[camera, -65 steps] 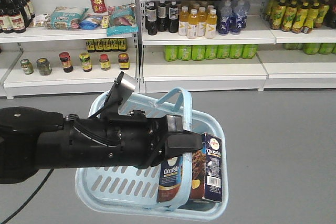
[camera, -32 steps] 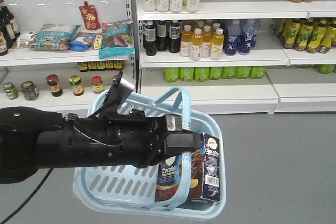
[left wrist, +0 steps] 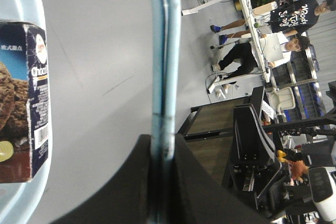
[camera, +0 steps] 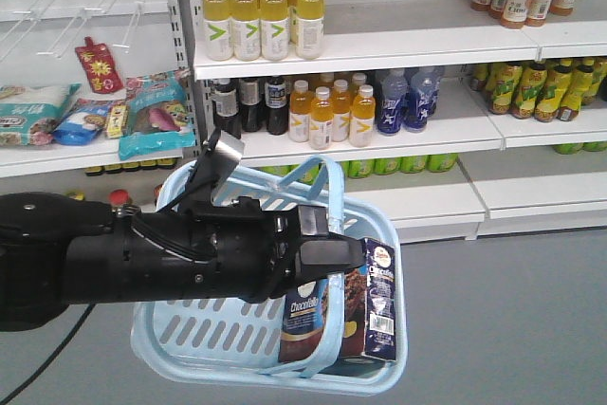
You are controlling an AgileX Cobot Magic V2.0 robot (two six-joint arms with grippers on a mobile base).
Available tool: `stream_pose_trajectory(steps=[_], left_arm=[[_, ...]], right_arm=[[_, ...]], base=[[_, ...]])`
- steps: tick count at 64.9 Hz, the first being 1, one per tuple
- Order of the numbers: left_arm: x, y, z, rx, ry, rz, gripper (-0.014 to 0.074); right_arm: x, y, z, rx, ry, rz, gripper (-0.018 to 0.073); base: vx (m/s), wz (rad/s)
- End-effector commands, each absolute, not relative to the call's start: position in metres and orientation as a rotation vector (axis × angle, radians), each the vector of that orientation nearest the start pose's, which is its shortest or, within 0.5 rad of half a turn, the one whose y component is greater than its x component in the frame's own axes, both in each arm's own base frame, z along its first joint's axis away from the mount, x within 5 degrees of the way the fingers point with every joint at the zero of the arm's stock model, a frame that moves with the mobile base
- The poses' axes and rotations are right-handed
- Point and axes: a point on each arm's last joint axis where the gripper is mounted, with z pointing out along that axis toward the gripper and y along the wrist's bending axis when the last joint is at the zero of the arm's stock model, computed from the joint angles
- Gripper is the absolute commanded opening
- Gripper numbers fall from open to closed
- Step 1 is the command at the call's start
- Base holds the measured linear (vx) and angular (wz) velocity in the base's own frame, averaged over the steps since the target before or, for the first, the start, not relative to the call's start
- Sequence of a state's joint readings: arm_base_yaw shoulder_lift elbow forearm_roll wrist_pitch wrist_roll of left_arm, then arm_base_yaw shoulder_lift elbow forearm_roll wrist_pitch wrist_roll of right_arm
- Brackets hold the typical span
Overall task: Left arm holds basket, right arm returns cookies
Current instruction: 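Turn the base away from the drink shelves carrying the basket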
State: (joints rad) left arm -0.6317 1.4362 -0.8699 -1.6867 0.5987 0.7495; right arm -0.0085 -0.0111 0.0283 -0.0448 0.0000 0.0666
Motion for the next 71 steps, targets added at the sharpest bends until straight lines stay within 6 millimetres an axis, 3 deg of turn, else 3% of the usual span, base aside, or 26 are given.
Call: stream_pose_trajectory(steps=[1, 23, 71], left_arm=[[0.2076, -0.2200, 0.3106, 0.078, 2.166, -1.666, -0.0006], [0.2076, -0.2200, 0.3106, 0.078, 2.166, -1.665, -0.0006], [0.2076, -0.2200, 0.3106, 0.078, 2.166, -1.665, -0.0006]], right_arm=[[0.0557, -0.0002, 0.2058, 0.010, 1.430, 0.002, -0.0011], [0.0557, -0.0002, 0.2058, 0.010, 1.430, 0.002, -0.0011], [0.0557, -0.0002, 0.2058, 0.010, 1.430, 0.002, -0.0011]], base=[[0.37, -0.23], [0.33, -0.51], [0.23, -0.83]])
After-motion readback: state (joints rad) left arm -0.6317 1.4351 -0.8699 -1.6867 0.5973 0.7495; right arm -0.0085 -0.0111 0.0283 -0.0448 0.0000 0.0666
